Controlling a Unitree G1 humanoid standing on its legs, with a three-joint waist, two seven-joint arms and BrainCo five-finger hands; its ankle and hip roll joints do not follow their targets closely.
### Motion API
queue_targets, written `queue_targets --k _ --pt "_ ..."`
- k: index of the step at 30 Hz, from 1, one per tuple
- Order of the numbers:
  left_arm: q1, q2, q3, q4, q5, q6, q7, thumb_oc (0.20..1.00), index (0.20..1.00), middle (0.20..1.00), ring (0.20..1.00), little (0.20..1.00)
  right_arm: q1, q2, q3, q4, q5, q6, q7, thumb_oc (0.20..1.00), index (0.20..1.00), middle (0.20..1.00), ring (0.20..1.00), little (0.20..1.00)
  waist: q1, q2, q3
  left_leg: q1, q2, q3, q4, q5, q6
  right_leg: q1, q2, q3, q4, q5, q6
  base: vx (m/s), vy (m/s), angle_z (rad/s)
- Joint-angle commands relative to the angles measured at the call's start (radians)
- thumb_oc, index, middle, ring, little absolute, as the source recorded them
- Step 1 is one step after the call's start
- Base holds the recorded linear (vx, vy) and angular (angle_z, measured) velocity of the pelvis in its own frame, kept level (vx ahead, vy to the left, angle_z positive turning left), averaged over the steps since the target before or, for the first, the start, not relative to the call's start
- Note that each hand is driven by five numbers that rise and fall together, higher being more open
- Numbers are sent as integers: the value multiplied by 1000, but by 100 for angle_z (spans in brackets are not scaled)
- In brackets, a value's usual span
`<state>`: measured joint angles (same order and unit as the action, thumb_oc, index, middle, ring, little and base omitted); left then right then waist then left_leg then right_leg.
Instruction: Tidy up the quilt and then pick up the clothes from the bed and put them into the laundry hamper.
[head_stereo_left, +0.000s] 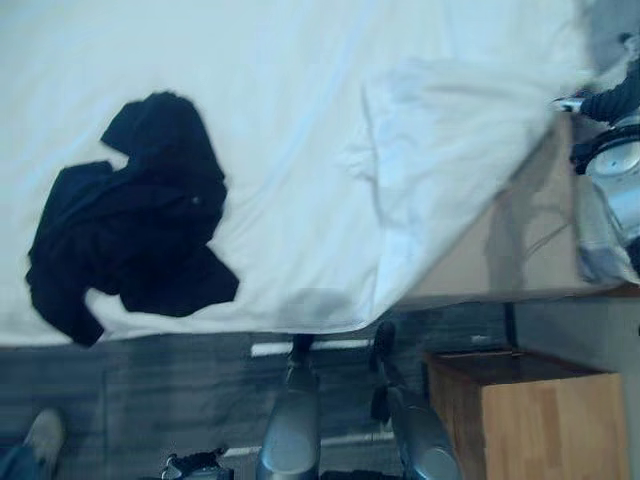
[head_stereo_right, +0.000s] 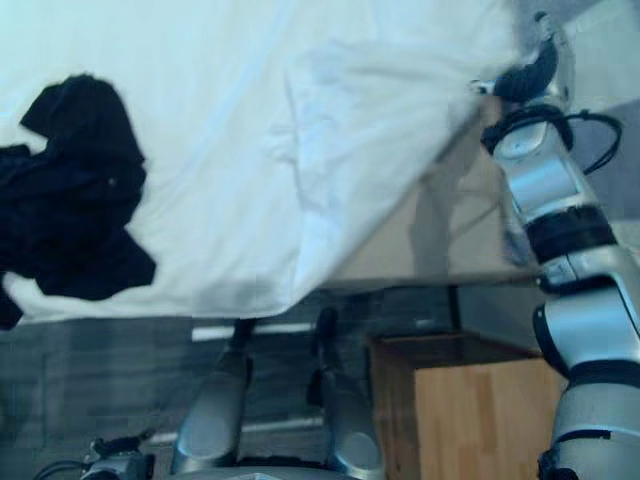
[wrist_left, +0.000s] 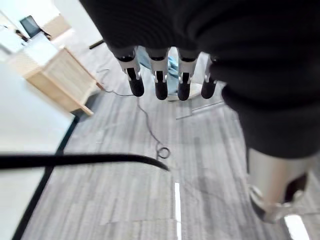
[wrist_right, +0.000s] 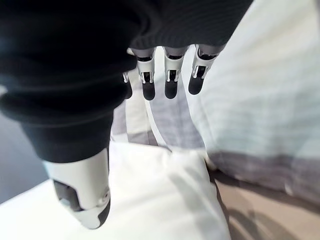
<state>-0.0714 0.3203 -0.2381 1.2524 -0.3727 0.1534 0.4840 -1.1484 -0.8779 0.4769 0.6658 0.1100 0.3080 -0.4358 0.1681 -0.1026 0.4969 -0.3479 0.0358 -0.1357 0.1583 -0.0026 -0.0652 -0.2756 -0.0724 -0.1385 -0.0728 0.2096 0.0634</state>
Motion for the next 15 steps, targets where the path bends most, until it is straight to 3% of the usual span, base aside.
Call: queue_targets --k 1,9,15 --pt "67 49 -32 -13 96 33 -53 1000 1000 1000 1000 1000 -108 -10 104 -12 -78 -14 15 1000 1000 1000 1000 1000 12 6 -21 12 15 -7 -84 42 11 -36 -85 35 146 -91 74 -32 -12 12" --pt "22 48 -90 -60 140 25 -116 1000 1000 1000 1000 1000 -159 103 163 -55 -117 31 45 1000 1000 1000 1000 1000 34 -11 -9 -4 19 -14 -86 49 13 -32 -77 8 136 -93 69 -4 -31 6" --pt "3 58 -127 -87 141 43 -100 1000 1000 1000 1000 1000 -141 137 159 -80 -192 81 95 1000 1000 1000 1000 1000 47 -29 -2 -4 18 -18 -94 52 17 -8 -66 -5 118 -91 72 6 -46 5"
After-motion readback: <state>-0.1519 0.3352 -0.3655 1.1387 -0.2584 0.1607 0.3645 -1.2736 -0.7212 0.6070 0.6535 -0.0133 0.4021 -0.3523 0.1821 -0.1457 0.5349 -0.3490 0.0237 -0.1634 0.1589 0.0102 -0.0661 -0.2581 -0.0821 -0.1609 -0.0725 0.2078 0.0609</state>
